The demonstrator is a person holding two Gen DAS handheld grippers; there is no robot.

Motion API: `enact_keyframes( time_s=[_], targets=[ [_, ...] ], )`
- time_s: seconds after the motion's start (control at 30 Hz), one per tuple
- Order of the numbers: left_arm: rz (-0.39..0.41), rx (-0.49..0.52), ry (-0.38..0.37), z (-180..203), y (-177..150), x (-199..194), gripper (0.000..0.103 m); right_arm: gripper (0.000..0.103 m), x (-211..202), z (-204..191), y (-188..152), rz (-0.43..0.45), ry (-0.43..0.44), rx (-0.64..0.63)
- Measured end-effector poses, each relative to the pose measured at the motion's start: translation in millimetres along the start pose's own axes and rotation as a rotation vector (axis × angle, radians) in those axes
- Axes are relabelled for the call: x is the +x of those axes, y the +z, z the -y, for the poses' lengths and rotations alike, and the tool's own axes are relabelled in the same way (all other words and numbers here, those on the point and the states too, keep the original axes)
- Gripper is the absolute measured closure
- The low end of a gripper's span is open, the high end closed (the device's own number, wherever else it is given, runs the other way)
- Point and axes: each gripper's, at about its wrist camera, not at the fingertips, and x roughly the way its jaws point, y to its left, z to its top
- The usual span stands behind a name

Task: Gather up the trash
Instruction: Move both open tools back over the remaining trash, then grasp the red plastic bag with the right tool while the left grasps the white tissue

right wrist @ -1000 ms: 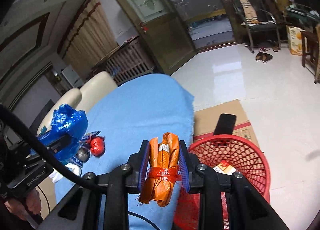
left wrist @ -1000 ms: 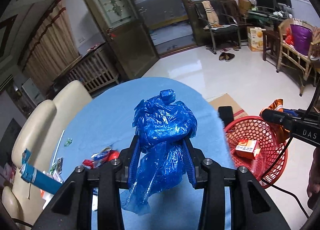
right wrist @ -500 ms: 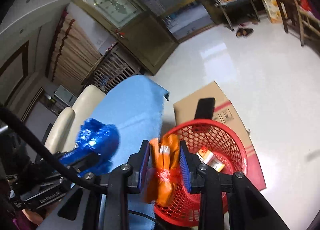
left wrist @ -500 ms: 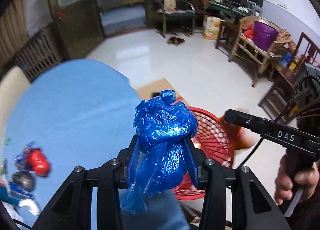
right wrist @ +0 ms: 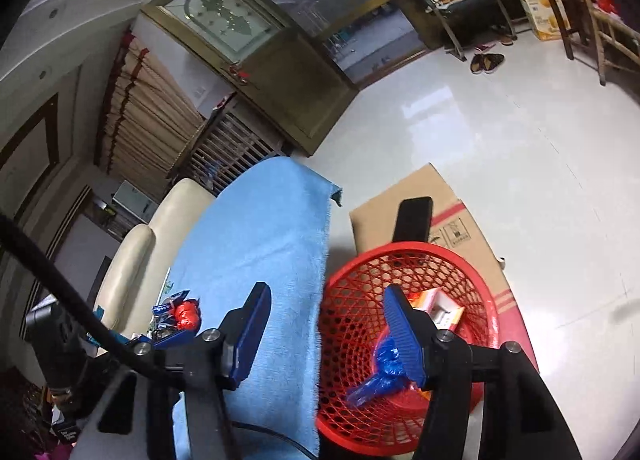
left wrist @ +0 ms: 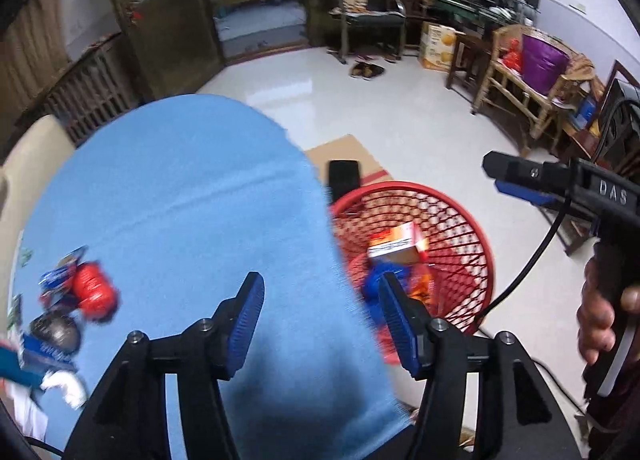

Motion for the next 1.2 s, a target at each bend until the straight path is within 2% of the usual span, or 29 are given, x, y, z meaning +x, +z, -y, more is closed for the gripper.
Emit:
enact_keyframes(
  time_s=[0.27,0.37,0.5,0.63,0.77,0.87,1.07,1.2],
  targets=[
    [0.031,-0.131,0.146,-75,-44,-37,0.039,0.040,30,-55,-9,-0.066,0.037,-0.097],
    [0.049,-0.224,0.200,-117,-66,-52,0.038,0.040,45,-83,-18,-0.102,0.052,-0.149],
    [0.079,-0.373,0.313,-185,-103,-74,0.034,0.040,72,-124,-31,-0.167,0.075,-0.229],
    [0.076,-0.515,0.391,-245,-141,-83,0.033,0.040,103,-165,-47,-0.234,0.101,-0.314],
    [0.049,-0.672,0.371,-289,-179,-81,0.033,0.040,147,-209,-70,-0.311,0.121,-0.417],
    [0.030,-0.720,0.340,-302,-193,-73,0.033,0.040,189,-236,-86,-0.379,0.123,-0.479],
    [0.037,-0.753,0.219,-308,-184,-50,0.033,0.040,257,-273,-98,-0.417,0.116,-0.548],
    [0.018,-0.765,0.176,-312,-168,-20,0.033,0.040,293,-290,-99,-0.422,0.113,-0.569]
  ],
)
